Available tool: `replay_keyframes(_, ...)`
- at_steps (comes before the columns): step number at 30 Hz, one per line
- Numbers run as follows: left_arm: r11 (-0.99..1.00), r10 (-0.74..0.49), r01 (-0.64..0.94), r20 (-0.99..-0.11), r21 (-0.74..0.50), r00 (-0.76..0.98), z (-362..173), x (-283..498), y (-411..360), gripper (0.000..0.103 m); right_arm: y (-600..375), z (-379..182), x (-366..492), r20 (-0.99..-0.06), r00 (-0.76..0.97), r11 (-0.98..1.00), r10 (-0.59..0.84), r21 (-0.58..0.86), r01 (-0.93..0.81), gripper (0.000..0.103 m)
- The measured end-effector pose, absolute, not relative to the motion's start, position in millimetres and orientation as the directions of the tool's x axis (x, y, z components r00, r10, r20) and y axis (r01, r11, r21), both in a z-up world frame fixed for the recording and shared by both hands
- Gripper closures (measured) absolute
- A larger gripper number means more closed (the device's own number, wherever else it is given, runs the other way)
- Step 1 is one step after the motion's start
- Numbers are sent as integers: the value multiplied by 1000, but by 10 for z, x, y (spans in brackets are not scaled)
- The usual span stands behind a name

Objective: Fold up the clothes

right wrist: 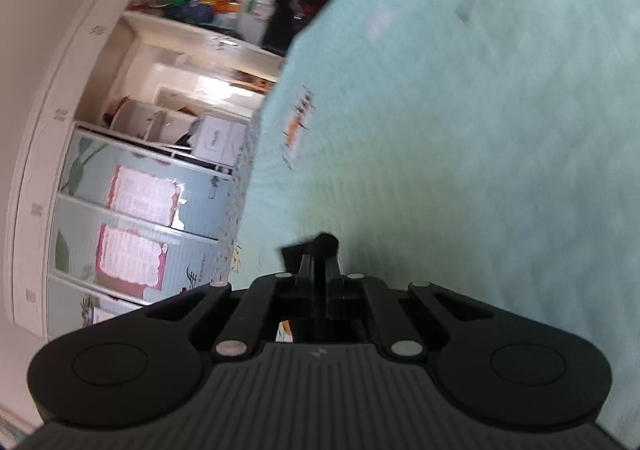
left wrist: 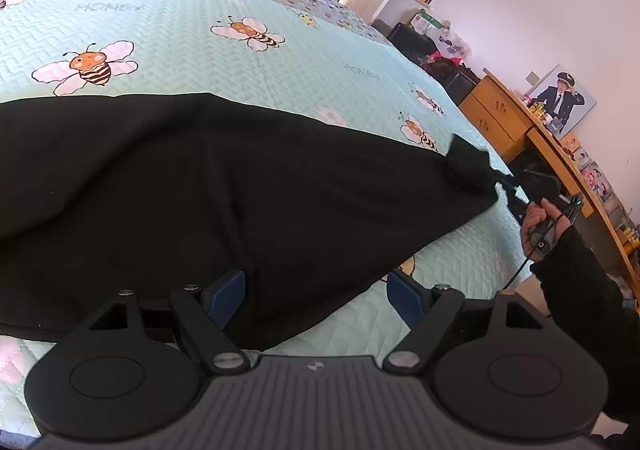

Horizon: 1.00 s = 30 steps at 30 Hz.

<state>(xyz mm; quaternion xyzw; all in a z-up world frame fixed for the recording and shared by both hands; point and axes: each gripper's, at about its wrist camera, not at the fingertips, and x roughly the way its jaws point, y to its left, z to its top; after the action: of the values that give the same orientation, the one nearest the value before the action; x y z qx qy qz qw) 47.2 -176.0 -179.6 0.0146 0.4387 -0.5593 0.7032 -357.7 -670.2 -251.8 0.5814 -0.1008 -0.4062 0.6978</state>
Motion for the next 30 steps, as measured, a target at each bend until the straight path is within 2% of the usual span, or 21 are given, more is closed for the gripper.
replay_keyframes(1, 375, -773, 799, -634, -469, -10, -1794, 474, -1764, 22, -6744, -2473, -3590, -342, 640, 12, -688, 877, 481, 100)
replay_keyframes(3, 378, -773, 798, -635, -469, -7, -1793, 474, -1777, 22, -6785, -2484, -3626, -384, 630, -9, -675, 859, 513, 94)
replay_keyframes(4, 379, -773, 798, -635, -469, -7, -1795, 474, -1785, 22, -6782, -2533, -3648, -402, 638, -37, -657, 862, 505, 83)
replay_keyframes(5, 379, -772, 797, -635, -469, -7, -1798, 474, -1794, 22, -6780, -2582, -3669, -419, 645, -65, -639, 865, 498, 60)
replay_keyframes(6, 379, -771, 798, -637, -469, -8, -1804, 469, -1806, 22, -6719, -2623, -3687, -421, 649, -81, -633, 870, 486, 49)
replay_keyframes(9, 376, -763, 802, -646, -463, -15, -1815, 445, -1833, 22, -6472, -2672, -3696, -384, 660, -58, -646, 887, 458, 42)
replay_keyframes(13, 375, -761, 805, -649, -460, -17, -1799, 435, -1837, 22, -6361, -2678, -3611, -380, 649, -54, -660, 885, 463, 33)
replay_keyframes(18, 377, -763, 805, -647, -457, -10, -1780, 418, -1824, 22, -6730, -2687, -3360, -419, 658, 9, -626, 840, 543, 34)
replay_keyframes(19, 378, -762, 806, -648, -456, -9, -1780, 409, -1823, 22, -6785, -2686, -3349, -425, 662, 18, -617, 834, 552, 40)
replay_keyframes(20, 381, -760, 806, -650, -454, -8, -1780, 403, -1821, 22, -6831, -2685, -3351, -431, 667, 22, -608, 830, 557, 69)
replay_keyframes(21, 383, -758, 806, -652, -452, -6, -1779, 400, -1814, 22, -6878, -2685, -3353, -438, 671, 27, -598, 826, 562, 89)
replay_keyframes(27, 388, -753, 810, -658, -440, 4, -1749, 406, -1795, 22, -6993, -2473, -3561, -390, 665, 135, -637, 792, 595, 89)
replay_keyframes(30, 390, -759, 808, -651, -441, 11, -1734, 414, -1792, 22, -7168, -2577, -3681, -404, 656, 60, -638, 822, 566, 85)
